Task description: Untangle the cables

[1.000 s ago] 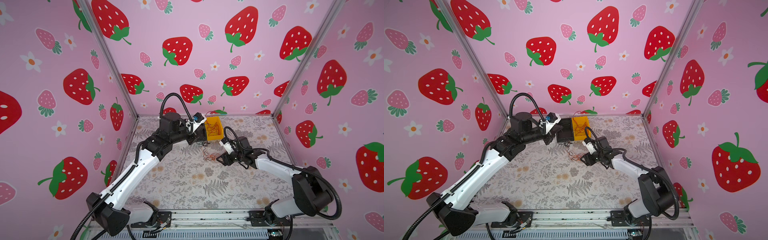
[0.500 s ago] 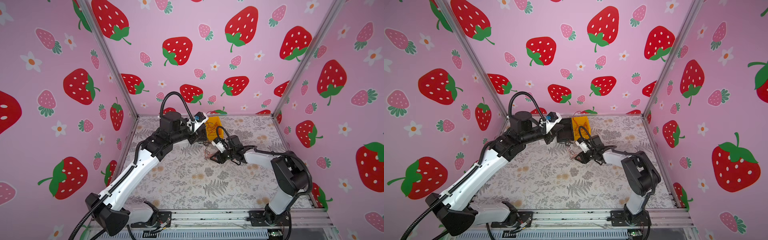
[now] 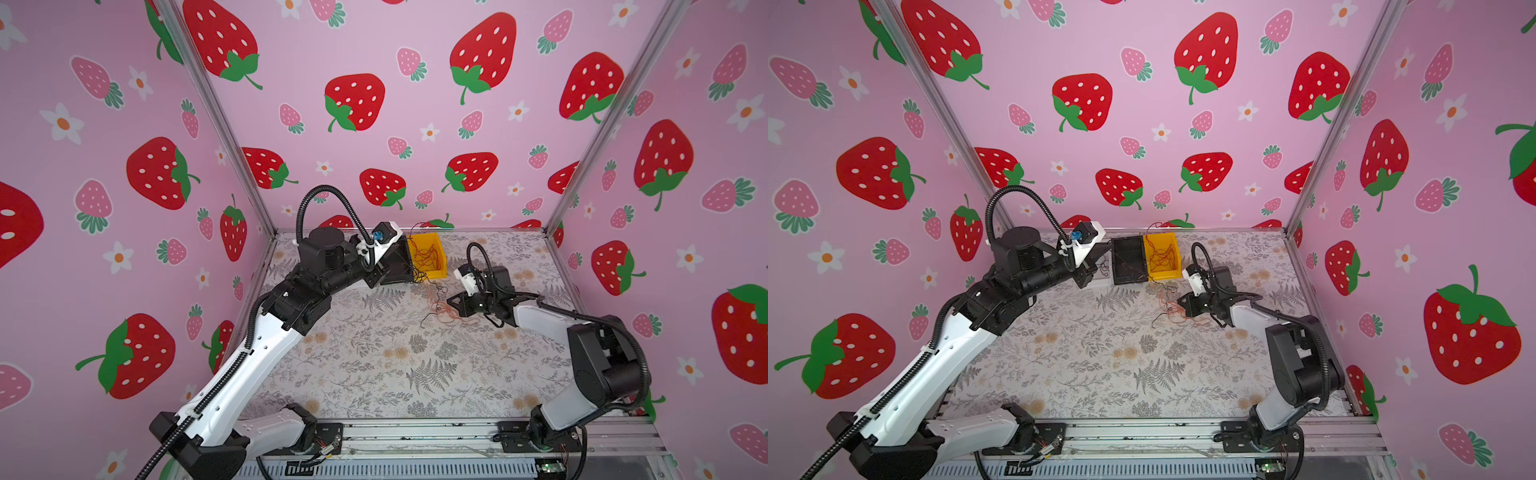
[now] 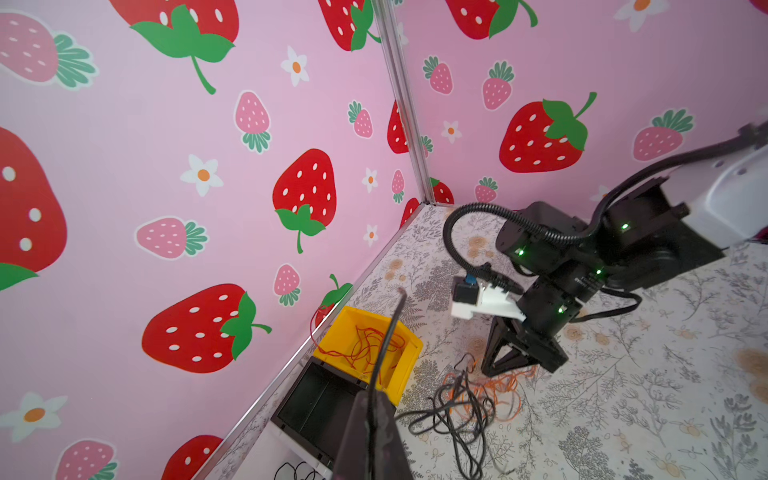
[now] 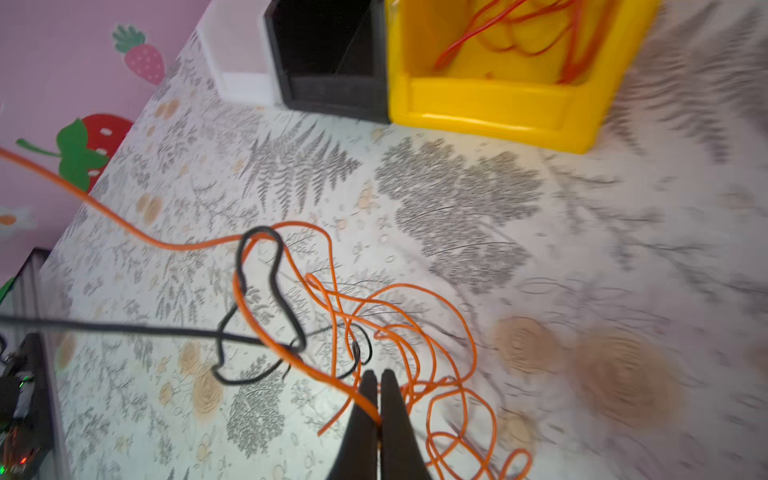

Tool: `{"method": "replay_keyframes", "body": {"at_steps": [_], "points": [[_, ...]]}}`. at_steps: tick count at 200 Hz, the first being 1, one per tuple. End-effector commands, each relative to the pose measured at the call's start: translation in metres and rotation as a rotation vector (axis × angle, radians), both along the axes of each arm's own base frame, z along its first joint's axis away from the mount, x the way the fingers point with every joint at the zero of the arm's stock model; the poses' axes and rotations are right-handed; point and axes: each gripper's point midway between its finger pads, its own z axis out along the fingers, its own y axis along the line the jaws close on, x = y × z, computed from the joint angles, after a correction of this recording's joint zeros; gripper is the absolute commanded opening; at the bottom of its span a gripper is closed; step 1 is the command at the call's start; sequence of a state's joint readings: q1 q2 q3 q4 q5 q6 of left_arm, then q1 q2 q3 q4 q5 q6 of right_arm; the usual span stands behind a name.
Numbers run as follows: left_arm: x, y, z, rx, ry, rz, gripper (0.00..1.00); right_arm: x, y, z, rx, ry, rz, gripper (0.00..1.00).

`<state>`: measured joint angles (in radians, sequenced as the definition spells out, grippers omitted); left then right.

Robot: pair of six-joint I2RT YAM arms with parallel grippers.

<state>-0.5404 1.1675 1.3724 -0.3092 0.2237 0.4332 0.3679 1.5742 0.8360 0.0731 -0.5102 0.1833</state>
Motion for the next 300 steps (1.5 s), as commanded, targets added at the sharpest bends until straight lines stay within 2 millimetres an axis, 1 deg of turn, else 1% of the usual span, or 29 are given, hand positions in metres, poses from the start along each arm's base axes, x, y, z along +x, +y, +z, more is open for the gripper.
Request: {"method": "replay_keyframes", "body": {"at_steps": [1, 10, 21, 45, 85, 106, 116, 135, 154, 162, 170, 176, 189, 193, 204, 221, 242, 256, 274, 300], "points": [[0.007, 0.021, 0.009, -0.029, -0.032, 0.088, 0.00, 0.008, -0.049, -0.009, -0.090, 0.048, -0.159, 0.00], [0.007, 0.027, 0.011, -0.044, -0.033, 0.103, 0.00, 0.010, -0.065, -0.014, -0.114, 0.063, -0.202, 0.00], [0.008, 0.034, 0.014, -0.060, -0.035, 0.125, 0.00, 0.011, -0.081, -0.018, -0.148, 0.080, -0.239, 0.00], [0.007, 0.050, 0.019, -0.076, -0.045, 0.162, 0.00, 0.013, -0.106, -0.029, -0.233, 0.109, -0.292, 0.00], [0.004, 0.069, 0.025, -0.082, -0.062, 0.207, 0.00, 0.020, -0.133, -0.037, -0.304, 0.147, -0.359, 0.00], [0.006, 0.084, 0.028, -0.086, -0.066, 0.256, 0.00, 0.024, -0.149, -0.039, -0.317, 0.169, -0.401, 0.00], [0.009, 0.092, 0.027, -0.090, -0.050, 0.280, 0.00, 0.026, -0.154, -0.038, -0.329, 0.170, -0.412, 0.00], [0.013, 0.100, 0.017, -0.089, -0.008, 0.302, 0.00, 0.030, -0.166, -0.035, -0.348, 0.164, -0.445, 0.00], [0.018, 0.107, 0.008, -0.079, 0.020, 0.331, 0.00, 0.034, -0.172, -0.032, -0.364, 0.164, -0.454, 0.00], [0.021, 0.113, 0.003, -0.063, 0.027, 0.362, 0.00, 0.034, -0.177, -0.032, -0.384, 0.167, -0.467, 0.00], [0.023, 0.119, 0.002, -0.057, 0.030, 0.386, 0.00, 0.036, -0.180, -0.032, -0.399, 0.167, -0.475, 0.00], [0.025, 0.128, 0.002, -0.057, 0.032, 0.429, 0.00, 0.037, -0.184, -0.032, -0.412, 0.167, -0.483, 0.00], [0.024, 0.134, 0.003, -0.064, 0.035, 0.436, 0.00, 0.039, -0.188, -0.034, -0.438, 0.169, -0.483, 0.00], [0.023, 0.135, 0.005, -0.064, 0.032, 0.439, 0.00, 0.041, -0.189, -0.034, -0.443, 0.167, -0.483, 0.00], [0.018, 0.128, 0.007, -0.068, 0.029, 0.388, 0.00, 0.043, -0.188, -0.034, -0.441, 0.164, -0.474, 0.00], [0.013, 0.123, 0.013, -0.087, 0.021, 0.357, 0.00, 0.041, -0.183, -0.034, -0.422, 0.165, -0.461, 0.00], [0.011, 0.120, 0.024, -0.111, 0.008, 0.336, 0.00, 0.038, -0.185, -0.034, -0.429, 0.169, -0.467, 0.00], [0.009, 0.121, 0.034, -0.115, -0.017, 0.337, 0.00, 0.036, -0.195, -0.036, -0.468, 0.169, -0.505, 0.00], [0.011, 0.129, 0.047, -0.098, -0.057, 0.380, 0.00, 0.029, -0.209, -0.043, -0.524, 0.203, -0.538, 0.00], [0.016, 0.137, 0.052, -0.067, -0.068, 0.423, 0.00, 0.030, -0.220, -0.051, -0.543, 0.236, -0.566, 0.00]]}}
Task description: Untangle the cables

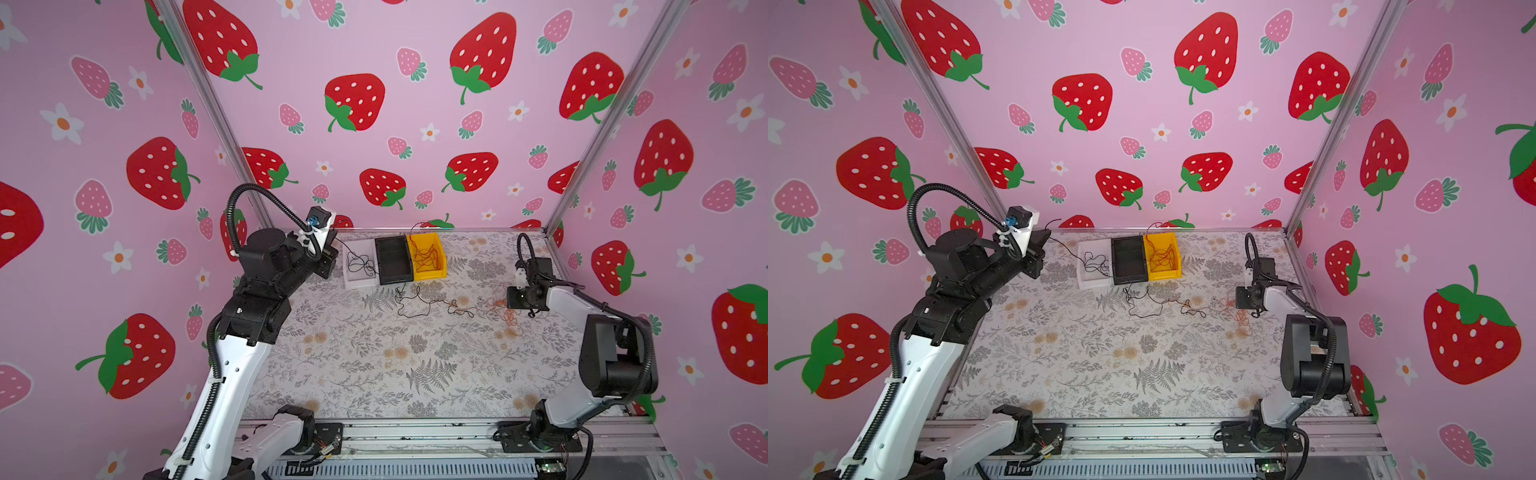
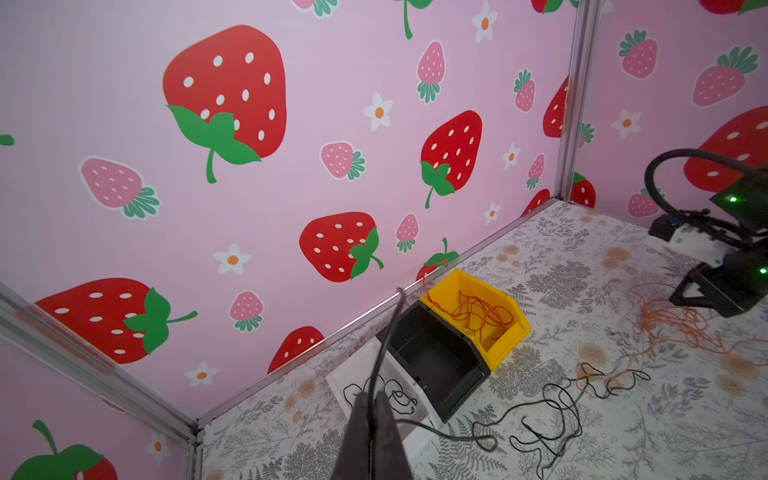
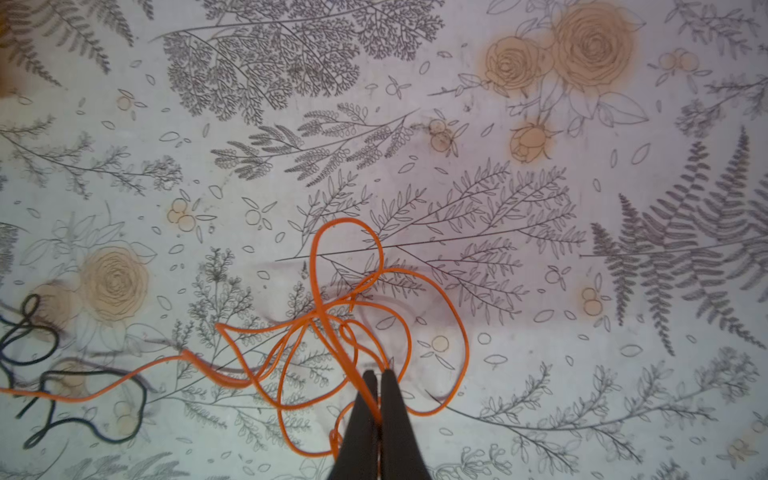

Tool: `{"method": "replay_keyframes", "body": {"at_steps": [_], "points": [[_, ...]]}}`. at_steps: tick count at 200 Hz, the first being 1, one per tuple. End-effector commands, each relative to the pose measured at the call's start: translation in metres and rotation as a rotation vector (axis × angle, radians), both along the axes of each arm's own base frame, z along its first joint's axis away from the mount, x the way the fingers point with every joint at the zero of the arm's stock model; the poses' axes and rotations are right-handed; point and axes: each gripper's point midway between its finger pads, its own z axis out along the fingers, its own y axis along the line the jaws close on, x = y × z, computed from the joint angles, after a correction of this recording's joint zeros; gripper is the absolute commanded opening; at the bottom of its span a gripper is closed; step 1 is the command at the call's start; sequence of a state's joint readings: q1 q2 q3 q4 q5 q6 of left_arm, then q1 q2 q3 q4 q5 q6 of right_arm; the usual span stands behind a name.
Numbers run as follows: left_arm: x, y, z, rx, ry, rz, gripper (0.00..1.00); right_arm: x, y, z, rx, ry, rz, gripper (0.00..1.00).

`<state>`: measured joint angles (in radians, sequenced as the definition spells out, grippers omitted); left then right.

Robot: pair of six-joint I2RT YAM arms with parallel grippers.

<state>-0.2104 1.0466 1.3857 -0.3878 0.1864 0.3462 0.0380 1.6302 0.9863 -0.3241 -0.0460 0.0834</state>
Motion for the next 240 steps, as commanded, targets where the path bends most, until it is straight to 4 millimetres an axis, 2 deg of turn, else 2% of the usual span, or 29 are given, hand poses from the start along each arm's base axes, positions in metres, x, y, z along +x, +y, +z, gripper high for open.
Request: {"method": "replay_keyframes", "body": {"at_steps": [1, 59, 104, 108, 120, 138, 154, 183, 203, 209, 240], "points": [[-0.002, 0.011, 0.023, 0.030, -0.054, 0.046, 0.00, -0.009, -0.019, -0.013, -0.053, 0.063, -0.047, 0.00], [0.001, 0.039, 0.036, 0.043, -0.097, 0.148, 0.00, 0.010, -0.044, -0.018, -0.074, 0.074, -0.104, 0.00], [0.002, 0.035, 0.036, 0.030, -0.091, 0.126, 0.00, 0.025, -0.041, -0.025, -0.037, 0.088, -0.097, 0.01], [0.000, 0.030, 0.036, 0.026, -0.093, 0.095, 0.00, 0.026, -0.040, -0.024, -0.034, 0.086, -0.096, 0.01], [-0.001, 0.026, 0.038, 0.013, -0.093, 0.073, 0.00, 0.030, -0.039, -0.020, -0.026, 0.073, -0.093, 0.04], [-0.004, 0.019, 0.039, -0.007, -0.089, 0.033, 0.00, 0.034, -0.033, -0.003, -0.003, 0.025, -0.081, 0.13], [-0.007, 0.010, 0.041, -0.032, -0.083, -0.023, 0.00, 0.033, -0.024, 0.018, 0.007, -0.028, -0.055, 0.31], [-0.013, -0.010, 0.044, -0.094, -0.070, -0.132, 0.00, 0.028, 0.004, 0.064, 0.003, -0.140, 0.028, 0.48], [-0.015, -0.024, 0.043, -0.120, -0.056, -0.190, 0.00, 0.022, 0.030, 0.091, 0.012, -0.218, 0.117, 0.51], [-0.015, -0.028, 0.044, -0.125, -0.053, -0.206, 0.00, 0.019, 0.040, 0.100, 0.019, -0.246, 0.149, 0.56], [-0.023, -0.052, 0.048, -0.122, -0.058, -0.284, 0.00, -0.006, 0.109, 0.120, 0.082, -0.330, 0.377, 0.60]]}}
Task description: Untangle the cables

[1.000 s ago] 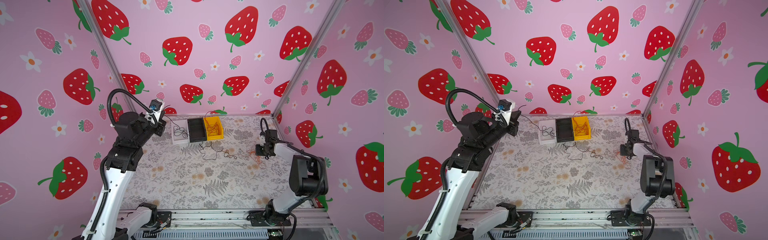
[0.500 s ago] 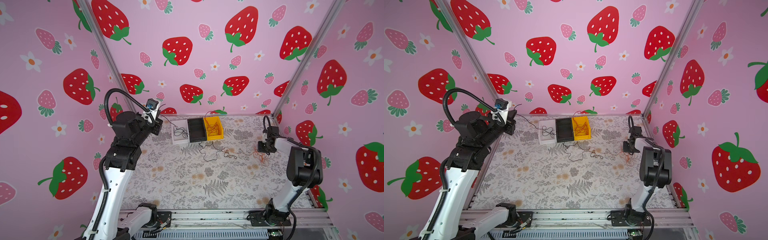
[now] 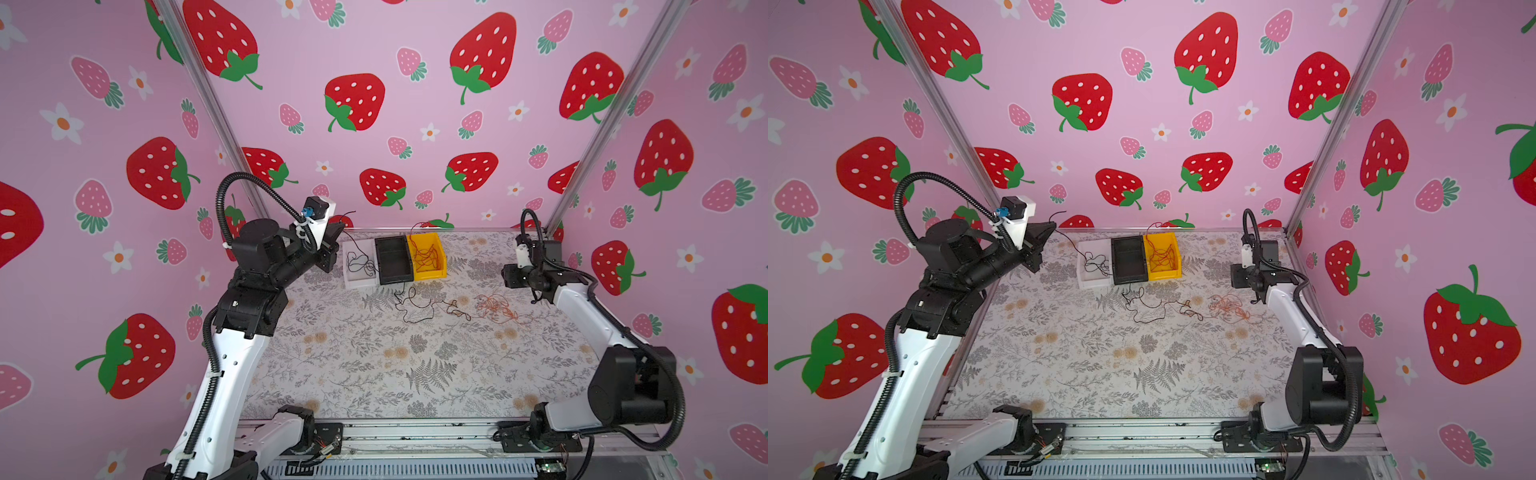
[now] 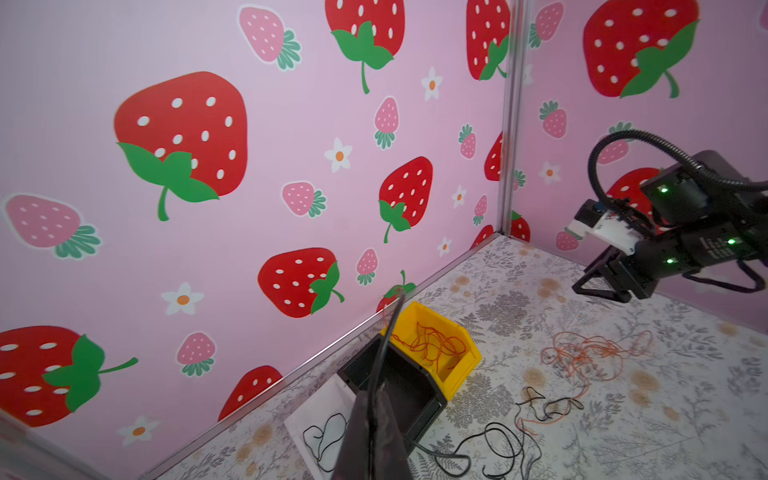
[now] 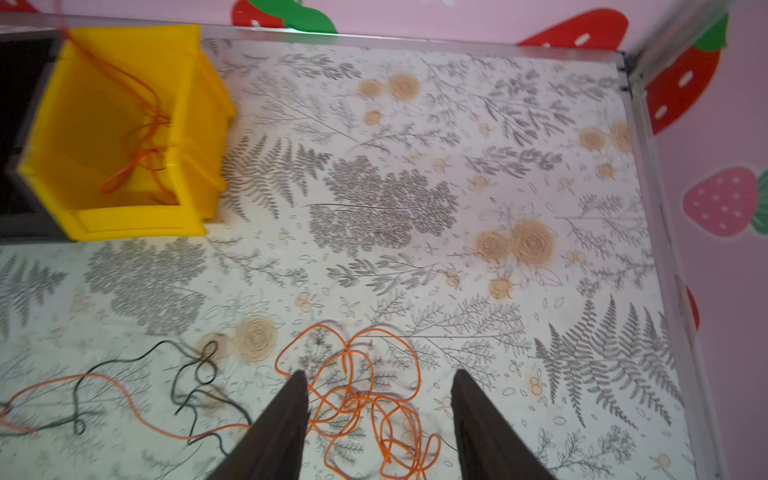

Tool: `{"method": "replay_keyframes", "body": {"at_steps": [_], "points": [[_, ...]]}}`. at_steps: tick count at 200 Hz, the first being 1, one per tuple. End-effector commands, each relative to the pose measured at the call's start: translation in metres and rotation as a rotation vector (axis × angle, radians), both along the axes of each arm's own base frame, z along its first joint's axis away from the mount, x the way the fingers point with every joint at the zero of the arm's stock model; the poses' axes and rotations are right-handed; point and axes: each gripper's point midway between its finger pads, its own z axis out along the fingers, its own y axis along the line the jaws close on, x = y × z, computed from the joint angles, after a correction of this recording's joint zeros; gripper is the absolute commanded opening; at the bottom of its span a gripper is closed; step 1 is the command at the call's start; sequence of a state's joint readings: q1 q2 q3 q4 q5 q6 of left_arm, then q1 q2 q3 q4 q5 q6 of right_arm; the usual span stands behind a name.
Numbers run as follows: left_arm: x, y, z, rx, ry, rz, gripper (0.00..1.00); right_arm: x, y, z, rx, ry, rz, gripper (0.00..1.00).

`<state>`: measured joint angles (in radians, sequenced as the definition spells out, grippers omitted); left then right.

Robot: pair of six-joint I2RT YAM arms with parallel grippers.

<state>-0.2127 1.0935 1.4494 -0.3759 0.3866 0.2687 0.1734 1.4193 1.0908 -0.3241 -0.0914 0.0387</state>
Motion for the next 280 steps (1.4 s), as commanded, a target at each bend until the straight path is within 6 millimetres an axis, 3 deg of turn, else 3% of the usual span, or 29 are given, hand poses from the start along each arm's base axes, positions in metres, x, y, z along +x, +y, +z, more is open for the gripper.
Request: {"method": "replay_keyframes", "body": {"at_steps": [1, 40, 58, 75, 104, 132, 196, 213, 249, 280], "points": [[-0.016, -0.020, 0.031, -0.030, -0.075, -0.091, 0.00, -0.023, 0.048, -0.002, 0.014, -0.017, 0.190, 0.60], [-0.020, -0.036, 0.038, -0.023, -0.094, -0.123, 0.00, -0.077, 0.147, -0.020, 0.103, -0.028, 0.541, 0.65], [-0.024, -0.039, 0.046, -0.026, -0.113, -0.125, 0.00, -0.088, 0.173, -0.035, 0.105, -0.008, 0.608, 0.65], [-0.028, -0.040, 0.056, -0.029, -0.136, -0.127, 0.00, -0.088, 0.185, -0.055, 0.085, 0.028, 0.625, 0.65], [-0.035, -0.040, 0.067, -0.023, -0.164, -0.126, 0.00, -0.078, 0.180, -0.084, 0.007, 0.076, 0.580, 0.65], [-0.039, -0.038, 0.071, -0.016, -0.183, -0.117, 0.00, -0.080, 0.177, -0.103, -0.014, 0.111, 0.591, 0.65], [-0.046, -0.034, 0.079, -0.005, -0.211, -0.108, 0.00, -0.056, 0.180, -0.119, -0.046, 0.110, 0.550, 0.59], [-0.047, -0.030, 0.080, 0.002, -0.219, -0.092, 0.00, -0.050, 0.174, -0.117, -0.033, 0.100, 0.523, 0.52], [-0.052, -0.026, 0.086, -0.009, -0.232, -0.079, 0.00, -0.038, 0.150, -0.114, 0.000, 0.086, 0.426, 0.20], [-0.055, -0.023, 0.092, -0.022, -0.245, -0.069, 0.00, -0.033, 0.136, -0.117, -0.006, 0.100, 0.390, 0.04]]}}
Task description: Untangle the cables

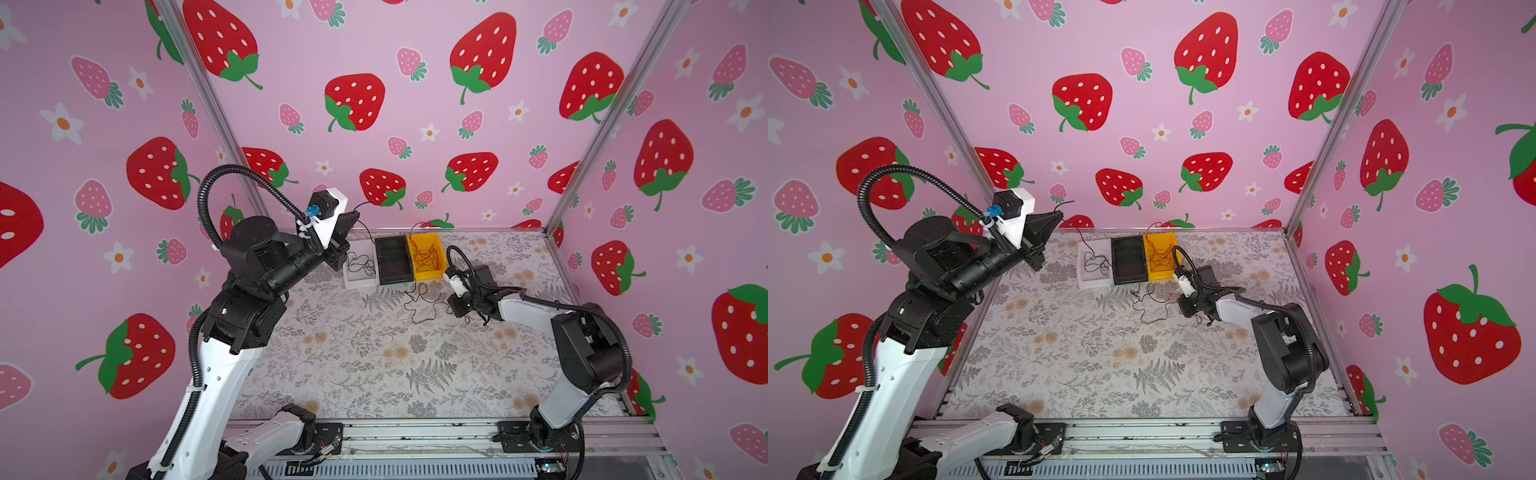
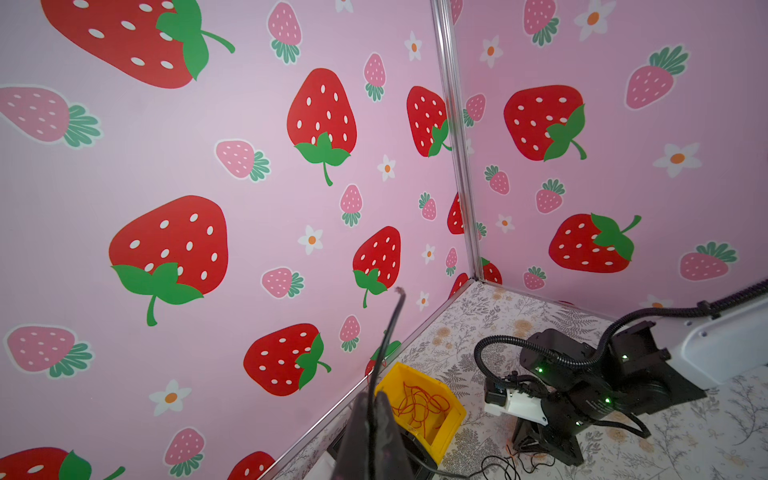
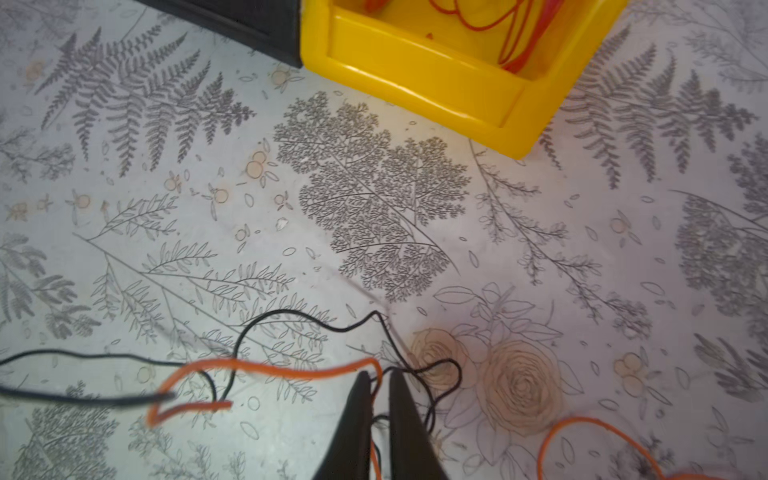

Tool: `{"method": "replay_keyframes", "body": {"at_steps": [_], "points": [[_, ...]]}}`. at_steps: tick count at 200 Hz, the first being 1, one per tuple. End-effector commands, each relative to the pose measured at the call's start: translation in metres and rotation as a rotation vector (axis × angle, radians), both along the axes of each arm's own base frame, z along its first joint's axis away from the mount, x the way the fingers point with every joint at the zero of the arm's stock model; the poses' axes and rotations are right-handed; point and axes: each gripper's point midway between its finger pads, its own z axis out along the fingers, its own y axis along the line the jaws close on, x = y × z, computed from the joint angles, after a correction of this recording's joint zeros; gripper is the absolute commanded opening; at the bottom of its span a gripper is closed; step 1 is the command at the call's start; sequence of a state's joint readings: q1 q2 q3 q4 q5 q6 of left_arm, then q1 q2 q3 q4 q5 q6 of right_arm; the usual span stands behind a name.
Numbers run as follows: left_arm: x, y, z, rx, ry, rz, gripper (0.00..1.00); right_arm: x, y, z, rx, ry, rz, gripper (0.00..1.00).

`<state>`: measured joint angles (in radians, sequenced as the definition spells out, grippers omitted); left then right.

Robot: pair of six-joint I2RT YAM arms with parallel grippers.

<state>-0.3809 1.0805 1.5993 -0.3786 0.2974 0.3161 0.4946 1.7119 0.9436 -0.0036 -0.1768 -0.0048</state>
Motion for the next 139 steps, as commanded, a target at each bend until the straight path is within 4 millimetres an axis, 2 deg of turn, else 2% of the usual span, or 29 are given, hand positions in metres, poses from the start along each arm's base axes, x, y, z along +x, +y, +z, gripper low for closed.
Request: {"method": "replay_keyframes", "body": {"at_steps": [1, 6, 27, 53, 74, 91, 139], "points": [[-0.013, 0.006, 0.024, -0.019, -0.063, 0.011, 0.00, 0.003, -0.009, 0.006, 0.004, -0.017, -0.022, 0.03], [-0.013, 0.007, 0.024, -0.020, -0.064, 0.014, 0.00, 0.004, -0.011, 0.007, 0.007, -0.015, -0.027, 0.00], [-0.011, 0.011, 0.023, -0.010, -0.063, 0.043, 0.00, 0.011, -0.031, 0.009, 0.005, -0.016, -0.097, 0.00], [-0.006, 0.018, 0.021, 0.005, -0.057, 0.089, 0.00, 0.021, -0.068, 0.007, 0.000, 0.010, -0.214, 0.00], [-0.004, 0.021, 0.021, 0.007, -0.056, 0.108, 0.00, 0.027, -0.103, -0.004, -0.046, 0.058, -0.321, 0.00], [-0.004, 0.021, 0.021, 0.007, -0.054, 0.108, 0.00, 0.029, -0.123, -0.015, -0.058, 0.118, -0.387, 0.00], [-0.001, 0.024, 0.019, 0.017, -0.051, 0.125, 0.00, 0.034, -0.151, -0.035, -0.067, 0.221, -0.525, 0.00]]}}
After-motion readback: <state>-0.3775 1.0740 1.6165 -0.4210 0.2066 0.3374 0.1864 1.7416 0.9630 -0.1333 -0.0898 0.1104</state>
